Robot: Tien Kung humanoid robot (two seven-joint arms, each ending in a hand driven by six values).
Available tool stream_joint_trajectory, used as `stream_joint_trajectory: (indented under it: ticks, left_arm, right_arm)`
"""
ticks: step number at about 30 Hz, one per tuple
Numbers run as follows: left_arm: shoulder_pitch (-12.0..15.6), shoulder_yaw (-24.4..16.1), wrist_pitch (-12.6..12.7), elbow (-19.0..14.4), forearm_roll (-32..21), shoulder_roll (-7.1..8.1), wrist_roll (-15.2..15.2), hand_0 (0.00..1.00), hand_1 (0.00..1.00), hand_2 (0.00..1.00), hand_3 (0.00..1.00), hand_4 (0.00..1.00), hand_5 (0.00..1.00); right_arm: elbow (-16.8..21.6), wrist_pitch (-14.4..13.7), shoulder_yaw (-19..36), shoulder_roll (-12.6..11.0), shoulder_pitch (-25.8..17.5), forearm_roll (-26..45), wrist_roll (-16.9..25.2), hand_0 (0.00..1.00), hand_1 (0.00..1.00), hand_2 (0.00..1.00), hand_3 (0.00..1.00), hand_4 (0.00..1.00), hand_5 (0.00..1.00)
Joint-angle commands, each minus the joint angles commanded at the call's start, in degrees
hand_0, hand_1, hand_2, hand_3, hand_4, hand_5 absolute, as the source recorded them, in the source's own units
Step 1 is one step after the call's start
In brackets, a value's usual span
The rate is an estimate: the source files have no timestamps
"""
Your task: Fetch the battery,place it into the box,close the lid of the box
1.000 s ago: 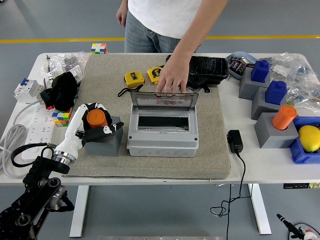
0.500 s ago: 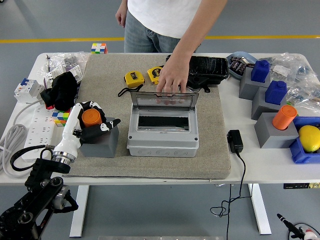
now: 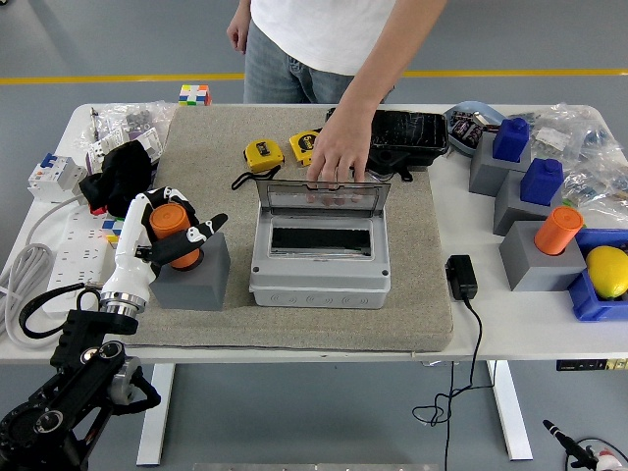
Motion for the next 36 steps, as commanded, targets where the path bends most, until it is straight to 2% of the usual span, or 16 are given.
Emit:
stream_joint_trajectory:
  ticks: [5,10,11,12,15,19,23,24,27,31,35,36]
  left_arm:
    - [-0.77,0.09,0.71,-1.96,-0.06,0.49,-0.05,0.002,0.002,0.007,0.011,0.962,0.108]
    - [-1.19,1.09,2.55,-7.22,1.47,1.34,-0.11,0.003,0.002,0.007,0.008,0.955,0.116]
    - [-1.27,1.7,3.17,-8.78,2.53,1.69,0.12,0.003,0.002,0.007,0.008,0.955,0.116]
    - [-1.34,2.31,3.7,-10.05,3.66,2.01,0.36,0.009,0.002,0.01,0.01,0.897,0.127]
    - [-1.76,4.82,6.6,-13.9,9.28,3.23,1.17,0.009,0.002,0.01,0.01,0.897,0.127]
    - [-3.62,9.36,10.81,-16.71,18.89,5.2,2.18,0.012,0.002,0.009,0.008,0.888,0.148]
    - [-7.08,14.4,13.27,-17.36,28.2,7.39,4.27,0.012,0.002,0.009,0.008,0.888,0.148]
    - [-7.57,15.15,13.4,-17.37,30.13,7.6,4.53,0.015,0.002,0.008,0.004,0.854,0.152]
    - [-11.75,20.35,13.4,-16.52,37.38,8.81,6.44,0.015,0.002,0.008,0.004,0.854,0.152]
    - [-16.25,26.69,13.14,-14.01,45.59,8.53,7.44,0.015,0.002,0.008,0.003,0.83,0.154]
    - [-19.8,31.62,13.98,-8.84,46.0,7.21,6.07,0.015,0.002,0.008,0.003,0.83,0.154]
    - [-20.79,32.79,15.21,-7.28,46.57,6.91,5.09,0.02,0.002,0.003,0.002,0.825,0.286]
  right_arm:
    - [0.0,0.02,-0.33,-0.02,0.09,0.24,0.0,0.888,0.854,0.794,0.821,0.998,0.998]
    - [0.0,0.03,-0.18,-0.15,0.15,0.01,-0.09,0.887,0.854,0.794,0.821,0.998,0.998]
    - [0.0,0.03,-0.14,-0.17,0.15,-0.03,-0.1,0.887,0.854,0.794,0.821,0.998,0.998]
    - [0.0,0.04,-0.13,-0.19,0.15,-0.04,-0.1,0.887,0.854,0.794,0.822,0.998,0.998]
    - [0.0,0.02,-0.24,-0.2,0.17,0.04,-0.08,0.887,0.854,0.794,0.822,0.998,0.998]
    - [0.0,-0.01,-0.61,-0.27,0.34,0.48,-0.03,0.887,0.855,0.794,0.822,0.998,0.998]
    - [0.0,-0.02,-0.41,-0.45,0.56,0.32,-0.09,0.887,0.855,0.794,0.822,0.998,0.998]
    - [0.0,-0.02,-0.35,-0.48,0.58,0.27,-0.1,0.887,0.855,0.794,0.822,0.998,0.998]
    - [0.0,-0.01,-0.09,-0.71,0.72,-0.05,-0.19,0.887,0.855,0.794,0.822,0.998,0.998]
    - [0.0,-0.01,-0.39,-0.83,0.86,0.15,-0.21,0.887,0.855,0.794,0.823,0.998,0.998]
    - [0.0,0.03,-0.31,-0.69,0.78,-0.2,-0.33,0.887,0.855,0.794,0.823,0.998,0.998]
    - [0.0,0.03,-0.46,-0.64,0.75,-0.14,-0.34,0.887,0.856,0.794,0.823,0.998,0.998]
